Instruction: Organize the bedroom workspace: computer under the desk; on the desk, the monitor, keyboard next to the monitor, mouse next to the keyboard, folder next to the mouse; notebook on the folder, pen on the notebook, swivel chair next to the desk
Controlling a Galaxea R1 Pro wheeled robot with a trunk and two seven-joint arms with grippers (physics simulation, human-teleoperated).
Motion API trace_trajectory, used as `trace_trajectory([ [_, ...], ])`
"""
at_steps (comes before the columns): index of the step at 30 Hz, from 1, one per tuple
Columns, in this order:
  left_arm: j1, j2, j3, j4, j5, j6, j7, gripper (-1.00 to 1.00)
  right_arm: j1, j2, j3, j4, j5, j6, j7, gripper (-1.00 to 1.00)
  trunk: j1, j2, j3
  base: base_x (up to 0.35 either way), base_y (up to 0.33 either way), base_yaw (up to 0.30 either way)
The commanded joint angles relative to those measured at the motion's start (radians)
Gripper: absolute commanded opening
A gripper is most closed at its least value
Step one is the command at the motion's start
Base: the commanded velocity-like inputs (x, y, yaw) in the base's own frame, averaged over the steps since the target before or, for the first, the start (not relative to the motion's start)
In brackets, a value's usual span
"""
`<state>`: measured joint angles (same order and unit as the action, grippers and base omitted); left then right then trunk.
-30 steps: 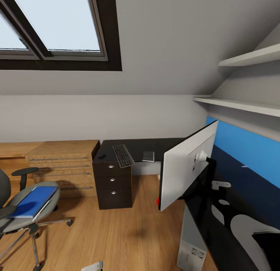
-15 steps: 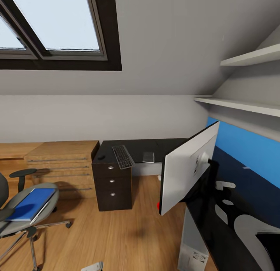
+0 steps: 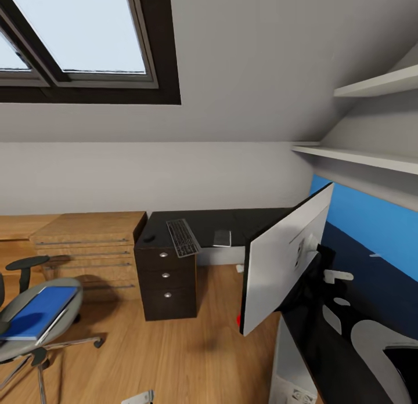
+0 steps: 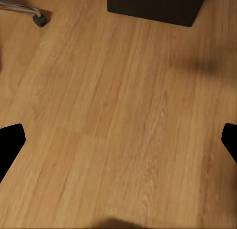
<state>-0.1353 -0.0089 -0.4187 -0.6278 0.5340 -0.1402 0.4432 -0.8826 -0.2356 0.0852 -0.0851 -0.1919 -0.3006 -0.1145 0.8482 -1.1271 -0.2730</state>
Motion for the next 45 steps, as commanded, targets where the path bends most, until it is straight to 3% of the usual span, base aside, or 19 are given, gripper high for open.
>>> trace_trajectory([
  [1,-0.001,0.001,-0.007,0.0,0.011,-0.007,0.006,1.0,-0.001,0.0,0.009,0.001,-0.009,-0.003,-0.003,1.0,0.0,-0.001,-0.001,0.102,0.0,0.0],
  [45,-0.001,0.0,-0.009,0.0,0.011,-0.007,0.003,1.0,-0.001,-0.014,0.008,-0.001,-0.015,-0.005,-0.002,1.0,0.0,-0.001,-0.001,0.03,-0.013,0.0],
])
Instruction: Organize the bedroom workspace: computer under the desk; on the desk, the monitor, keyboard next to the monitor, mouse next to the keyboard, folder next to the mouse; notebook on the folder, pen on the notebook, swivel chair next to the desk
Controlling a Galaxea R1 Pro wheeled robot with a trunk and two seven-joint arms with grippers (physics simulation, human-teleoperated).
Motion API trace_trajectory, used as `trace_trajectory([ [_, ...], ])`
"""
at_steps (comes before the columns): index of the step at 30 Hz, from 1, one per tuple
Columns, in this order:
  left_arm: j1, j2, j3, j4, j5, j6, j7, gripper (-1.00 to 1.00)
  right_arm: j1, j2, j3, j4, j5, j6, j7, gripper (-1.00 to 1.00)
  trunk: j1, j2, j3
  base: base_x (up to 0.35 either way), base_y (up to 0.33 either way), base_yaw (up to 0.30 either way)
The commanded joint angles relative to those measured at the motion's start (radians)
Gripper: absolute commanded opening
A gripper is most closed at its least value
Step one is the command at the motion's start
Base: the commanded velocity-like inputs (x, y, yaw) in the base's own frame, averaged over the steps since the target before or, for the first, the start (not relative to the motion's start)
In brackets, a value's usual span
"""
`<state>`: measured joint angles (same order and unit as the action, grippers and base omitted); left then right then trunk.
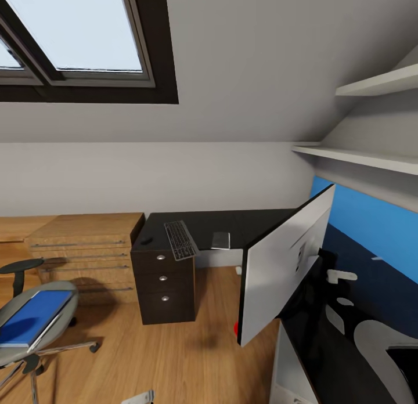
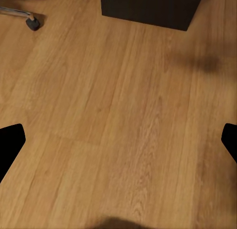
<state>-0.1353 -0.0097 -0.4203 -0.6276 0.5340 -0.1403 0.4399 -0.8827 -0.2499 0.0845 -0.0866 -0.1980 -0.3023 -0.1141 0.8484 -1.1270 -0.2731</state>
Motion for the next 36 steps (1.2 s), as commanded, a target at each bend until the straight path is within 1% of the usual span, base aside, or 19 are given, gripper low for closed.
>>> trace_trajectory([
  [1,-0.001,0.001,-0.007,0.0,0.011,-0.007,0.007,1.0,-0.001,0.0,0.009,0.001,-0.009,-0.003,-0.003,1.0,0.0,-0.001,-0.001,0.031,0.0,0.0],
  [11,-0.001,0.001,-0.008,0.0,0.011,-0.007,0.006,1.0,-0.001,0.0,0.009,0.001,-0.009,-0.003,-0.003,1.0,0.0,-0.001,-0.001,0.009,0.0,0.0],
  [12,-0.001,0.001,-0.008,0.0,0.011,-0.007,0.006,1.0,-0.001,0.0,0.009,0.001,-0.009,-0.003,-0.003,-1.0,0.0,-0.001,-0.001,0.001,0.0,0.0],
  [36,-0.001,0.001,-0.008,0.0,0.011,-0.007,0.006,1.0,-0.001,-0.008,0.007,0.001,-0.009,0.0,-0.003,-1.0,0.0,-0.001,-0.001,0.0,0.0,0.0],
])
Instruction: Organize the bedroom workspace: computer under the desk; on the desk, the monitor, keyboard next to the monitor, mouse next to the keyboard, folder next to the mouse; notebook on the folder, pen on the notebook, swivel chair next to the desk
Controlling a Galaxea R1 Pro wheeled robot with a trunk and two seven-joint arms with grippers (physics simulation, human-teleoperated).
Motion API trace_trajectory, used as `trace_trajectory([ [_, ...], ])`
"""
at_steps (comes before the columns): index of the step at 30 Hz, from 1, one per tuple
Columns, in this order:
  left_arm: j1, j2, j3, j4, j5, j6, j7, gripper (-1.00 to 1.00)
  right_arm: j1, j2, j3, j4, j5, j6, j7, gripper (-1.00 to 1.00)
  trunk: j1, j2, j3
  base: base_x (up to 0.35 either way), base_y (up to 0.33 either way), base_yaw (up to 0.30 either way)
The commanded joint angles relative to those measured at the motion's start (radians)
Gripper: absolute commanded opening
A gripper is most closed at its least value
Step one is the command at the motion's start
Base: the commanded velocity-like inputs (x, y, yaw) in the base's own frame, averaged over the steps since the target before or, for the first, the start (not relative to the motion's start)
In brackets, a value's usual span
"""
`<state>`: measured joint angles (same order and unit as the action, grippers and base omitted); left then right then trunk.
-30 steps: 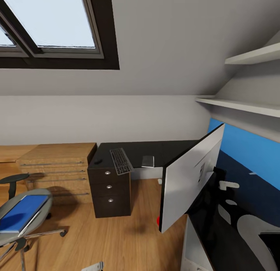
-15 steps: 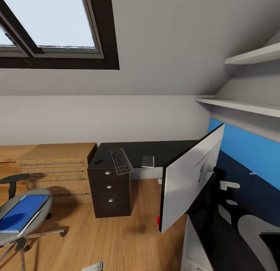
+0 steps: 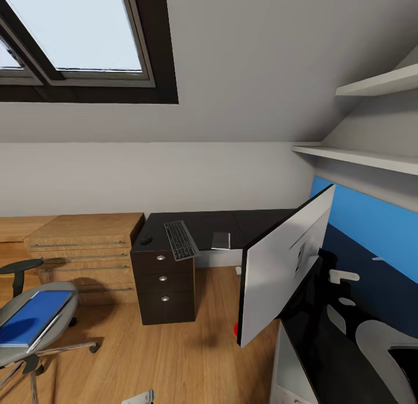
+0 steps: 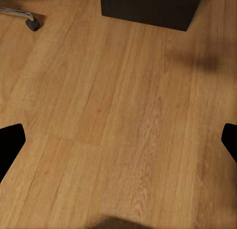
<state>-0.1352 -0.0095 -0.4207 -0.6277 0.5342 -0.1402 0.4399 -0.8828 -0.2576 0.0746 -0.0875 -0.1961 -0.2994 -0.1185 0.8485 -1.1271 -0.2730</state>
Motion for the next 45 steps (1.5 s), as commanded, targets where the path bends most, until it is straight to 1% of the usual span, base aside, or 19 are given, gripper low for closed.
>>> trace_trajectory([
  [1,-0.001,0.001,-0.007,0.0,0.011,-0.007,0.006,1.0,-0.001,0.0,0.017,0.002,-0.011,-0.003,0.001,-1.0,0.0,-0.001,-0.001,0.0,0.0,0.0],
  [6,-0.001,0.001,-0.006,0.0,0.012,-0.007,0.006,1.0,-0.001,0.0,0.017,0.002,-0.011,-0.003,0.001,-1.0,0.0,-0.001,-0.001,-0.012,0.0,0.0],
  [10,-0.001,0.002,-0.005,0.0,0.012,-0.006,0.006,1.0,-0.001,0.0,0.017,0.002,-0.011,-0.003,0.002,-1.0,0.0,-0.001,-0.001,-0.202,0.0,0.0],
  [45,-0.001,0.002,-0.004,0.002,0.013,-0.006,0.01,1.0,0.0,0.0,0.015,0.002,-0.011,-0.009,0.002,-1.0,0.0,-0.001,-0.001,-0.33,0.0,0.0],
])
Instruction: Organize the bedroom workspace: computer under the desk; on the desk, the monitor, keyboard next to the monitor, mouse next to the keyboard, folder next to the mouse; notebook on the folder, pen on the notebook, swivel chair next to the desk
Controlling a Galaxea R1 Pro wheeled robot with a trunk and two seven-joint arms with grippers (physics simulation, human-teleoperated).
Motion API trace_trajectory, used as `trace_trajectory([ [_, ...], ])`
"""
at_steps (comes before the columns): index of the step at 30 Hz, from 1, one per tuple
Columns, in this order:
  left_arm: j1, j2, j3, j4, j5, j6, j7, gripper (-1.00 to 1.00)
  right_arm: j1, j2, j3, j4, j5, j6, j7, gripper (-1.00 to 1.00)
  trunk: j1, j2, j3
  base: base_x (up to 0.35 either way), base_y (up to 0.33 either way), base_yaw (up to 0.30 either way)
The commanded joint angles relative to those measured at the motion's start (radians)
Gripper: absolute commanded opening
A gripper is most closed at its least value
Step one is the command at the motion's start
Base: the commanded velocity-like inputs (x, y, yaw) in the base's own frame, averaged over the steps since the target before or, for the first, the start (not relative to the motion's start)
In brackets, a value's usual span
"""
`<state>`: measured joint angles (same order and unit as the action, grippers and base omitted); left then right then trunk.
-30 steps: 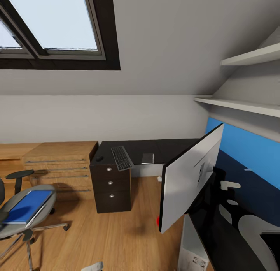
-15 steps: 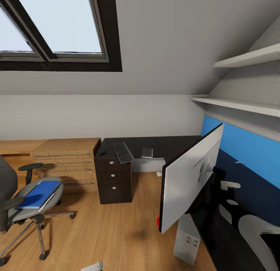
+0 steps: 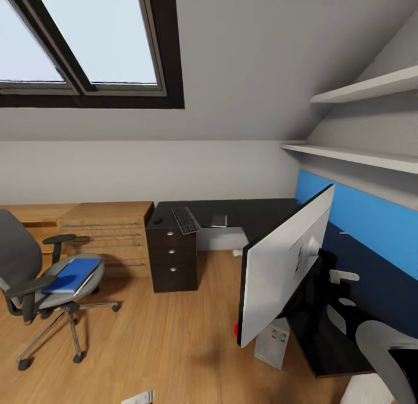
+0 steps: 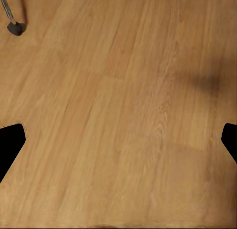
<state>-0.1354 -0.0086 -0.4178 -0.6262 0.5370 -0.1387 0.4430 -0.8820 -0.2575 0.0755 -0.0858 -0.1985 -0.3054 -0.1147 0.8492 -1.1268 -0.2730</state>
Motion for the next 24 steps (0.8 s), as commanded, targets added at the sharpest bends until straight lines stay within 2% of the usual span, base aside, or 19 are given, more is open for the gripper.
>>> trace_trajectory([
  [1,-0.001,0.001,-0.007,0.0,0.011,-0.007,0.006,1.0,-0.001,0.0,0.014,0.0,-0.009,-0.003,-0.002,-1.0,-0.001,-0.001,-0.001,-0.331,0.0,0.0],
  [8,-0.001,0.001,-0.008,0.0,0.011,-0.007,0.006,1.0,-0.002,0.001,0.014,0.0,-0.009,-0.003,-0.002,-1.0,-0.001,-0.001,-0.001,-0.189,-0.113,0.0],
  [24,-0.001,0.001,-0.007,0.003,0.011,-0.005,0.005,1.0,-0.002,0.005,0.015,-0.001,-0.009,-0.003,-0.002,-1.0,-0.001,-0.001,-0.001,-0.005,-0.335,0.0],
])
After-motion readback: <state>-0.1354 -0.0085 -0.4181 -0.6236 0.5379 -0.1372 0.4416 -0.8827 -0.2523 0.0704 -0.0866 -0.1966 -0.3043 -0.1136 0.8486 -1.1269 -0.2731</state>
